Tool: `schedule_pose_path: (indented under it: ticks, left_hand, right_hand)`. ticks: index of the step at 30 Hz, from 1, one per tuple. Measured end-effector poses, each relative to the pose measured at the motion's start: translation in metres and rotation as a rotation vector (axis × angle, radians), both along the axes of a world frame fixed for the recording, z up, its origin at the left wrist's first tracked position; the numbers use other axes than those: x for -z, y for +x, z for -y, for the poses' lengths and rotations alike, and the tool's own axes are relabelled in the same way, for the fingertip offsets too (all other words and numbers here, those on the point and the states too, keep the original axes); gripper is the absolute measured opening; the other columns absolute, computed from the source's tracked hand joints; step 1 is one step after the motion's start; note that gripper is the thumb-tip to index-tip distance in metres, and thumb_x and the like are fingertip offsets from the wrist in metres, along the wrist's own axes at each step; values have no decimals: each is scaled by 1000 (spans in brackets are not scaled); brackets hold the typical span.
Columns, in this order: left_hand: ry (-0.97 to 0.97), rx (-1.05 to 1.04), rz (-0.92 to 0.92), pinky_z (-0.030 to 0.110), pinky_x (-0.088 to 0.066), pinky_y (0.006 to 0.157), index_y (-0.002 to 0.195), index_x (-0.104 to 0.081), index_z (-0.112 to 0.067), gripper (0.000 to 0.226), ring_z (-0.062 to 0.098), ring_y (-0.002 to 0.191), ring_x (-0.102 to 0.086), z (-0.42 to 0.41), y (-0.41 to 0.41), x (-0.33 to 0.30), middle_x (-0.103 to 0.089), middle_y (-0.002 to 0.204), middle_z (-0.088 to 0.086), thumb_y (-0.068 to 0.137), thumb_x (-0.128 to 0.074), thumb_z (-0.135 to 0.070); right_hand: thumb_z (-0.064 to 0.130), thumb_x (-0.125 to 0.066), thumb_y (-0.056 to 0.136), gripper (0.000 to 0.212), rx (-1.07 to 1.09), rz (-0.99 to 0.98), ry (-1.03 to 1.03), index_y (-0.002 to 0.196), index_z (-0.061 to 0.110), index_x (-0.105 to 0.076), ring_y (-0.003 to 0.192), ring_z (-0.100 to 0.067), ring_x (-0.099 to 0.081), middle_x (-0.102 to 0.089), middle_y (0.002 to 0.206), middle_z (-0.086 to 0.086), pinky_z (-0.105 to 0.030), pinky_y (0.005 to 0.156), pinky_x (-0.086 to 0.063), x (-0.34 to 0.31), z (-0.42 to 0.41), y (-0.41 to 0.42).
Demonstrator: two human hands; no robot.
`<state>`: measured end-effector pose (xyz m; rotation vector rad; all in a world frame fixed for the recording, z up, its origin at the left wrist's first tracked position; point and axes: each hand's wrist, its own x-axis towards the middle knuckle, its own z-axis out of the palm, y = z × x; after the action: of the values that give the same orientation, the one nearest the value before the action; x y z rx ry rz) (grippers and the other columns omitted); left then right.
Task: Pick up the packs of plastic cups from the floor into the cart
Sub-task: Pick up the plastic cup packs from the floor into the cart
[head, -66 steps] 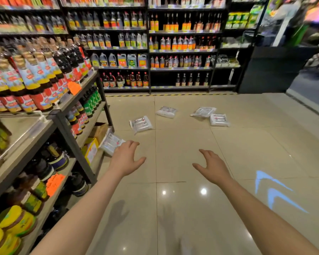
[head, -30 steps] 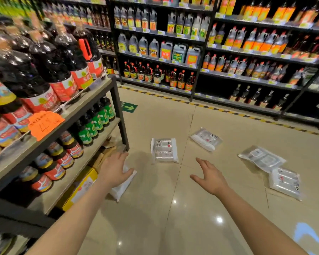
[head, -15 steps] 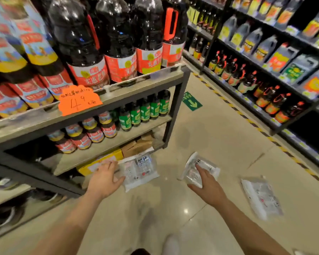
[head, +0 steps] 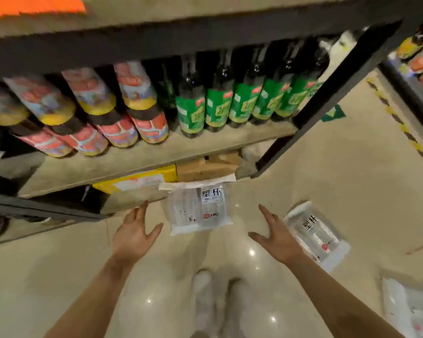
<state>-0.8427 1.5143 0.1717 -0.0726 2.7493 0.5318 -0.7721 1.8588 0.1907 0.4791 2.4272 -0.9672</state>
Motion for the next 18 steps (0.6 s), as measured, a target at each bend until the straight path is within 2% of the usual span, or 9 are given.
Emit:
schedule_pose_path:
  ticks: [2, 4, 7, 10, 12, 13, 15, 18]
  left_hand:
    - [-30, -7, 62, 42, -39, 101, 151, -18, -22, 78, 27, 135, -35, -6, -7, 54, -35, 149, 8, 89, -56, -48]
    - [-17, -13, 128, 40, -36, 104, 152, -9, -26, 81, 26, 138, -30, -9, -7, 115, -31, 151, 7, 89, -53, -50]
    - [154, -115, 157, 41, -37, 105, 150, 0, -37, 87, 28, 136, -35, -14, -5, 207, -33, 150, 10, 87, -58, -49]
    - [289, -180, 131, 40, -36, 104, 150, 6, -37, 95, 29, 134, -38, -21, -9, 282, -35, 149, 12, 85, -63, -43]
    - [362, -224, 84, 38, -33, 106, 147, 10, -41, 101, 26, 137, -34, -27, -18, 318, -29, 153, 7, 81, -66, -47]
    - [416, -257, 58, 37, -32, 108, 145, 11, -45, 103, 23, 138, -33, -31, -22, 331, -27, 154, 4, 78, -67, -52]
    - [538, -305, -6, 44, -30, 112, 145, 11, -50, 108, 17, 141, -30, -37, -29, 352, -23, 156, -6, 71, -68, -62]
    - [622, -333, -79, 47, -29, 114, 147, 10, -46, 110, 9, 143, -24, -39, -32, 359, -18, 157, -15, 70, -68, -61]
  right_hand:
    - [39, -67, 85, 80, -8, 1, 22, 150, 28, -21, 130, -23, -40, -40, 142, -9, -22, 98, -28, 64, -4, -18]
    - [39, -66, 86, 81, -17, 19, 22, 151, 29, -18, 132, -25, -40, -37, 145, -9, -29, 102, -32, 128, -4, -32]
    - [43, -65, 85, 85, -32, -21, -34, 150, 34, -10, 134, -23, -38, -33, 149, -5, -32, 103, -34, 219, -2, -48]
    - [41, -66, 85, 89, -7, -92, -85, 149, 38, -6, 132, -15, -37, -32, 149, 0, -25, 98, -32, 294, 0, -65]
    - [41, -67, 84, 91, 35, -164, -184, 150, 38, -5, 132, -3, -31, -30, 150, 6, -28, 107, -31, 330, 5, -80]
    - [44, -67, 83, 91, 53, -198, -247, 150, 38, -6, 134, -2, -29, -29, 150, 11, -35, 111, -32, 345, 6, -87]
    - [48, -68, 81, 92, 66, -255, -334, 150, 39, -8, 136, -12, -37, -35, 150, 11, -48, 109, -37, 367, 9, -98]
    - [37, -71, 79, 91, 120, -278, -398, 148, 45, -12, 130, -14, -47, -45, 144, 13, -52, 104, -42, 373, 14, -106]
